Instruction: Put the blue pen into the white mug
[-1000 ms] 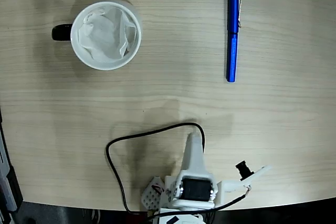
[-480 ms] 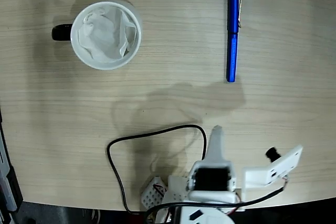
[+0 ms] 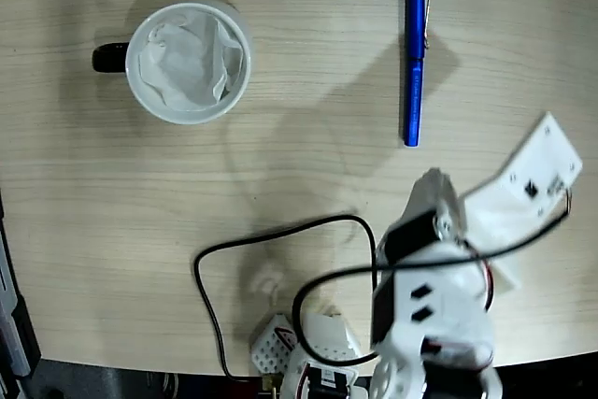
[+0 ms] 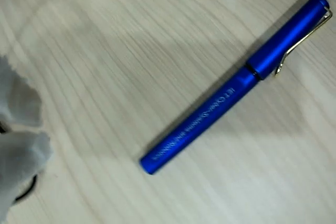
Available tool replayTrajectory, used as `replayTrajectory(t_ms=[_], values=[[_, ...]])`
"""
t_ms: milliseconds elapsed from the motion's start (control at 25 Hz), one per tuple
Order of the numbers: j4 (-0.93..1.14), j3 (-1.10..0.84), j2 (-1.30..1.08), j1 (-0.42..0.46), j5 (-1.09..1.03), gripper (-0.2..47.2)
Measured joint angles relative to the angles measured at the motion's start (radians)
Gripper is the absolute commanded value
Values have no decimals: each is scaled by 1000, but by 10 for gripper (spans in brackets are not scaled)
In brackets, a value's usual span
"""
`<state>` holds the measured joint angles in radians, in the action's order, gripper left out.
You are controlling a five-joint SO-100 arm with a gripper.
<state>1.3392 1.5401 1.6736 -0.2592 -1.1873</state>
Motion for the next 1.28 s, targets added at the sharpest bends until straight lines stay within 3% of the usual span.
replayTrajectory(t_ms=[320,680,1040,1280], values=[[-14,-249,-293,-32,-357,71],[-382,-324,-506,-34,-459,86],[-400,-356,-611,-8,-581,142],[-400,-400,-693,31,-638,141]])
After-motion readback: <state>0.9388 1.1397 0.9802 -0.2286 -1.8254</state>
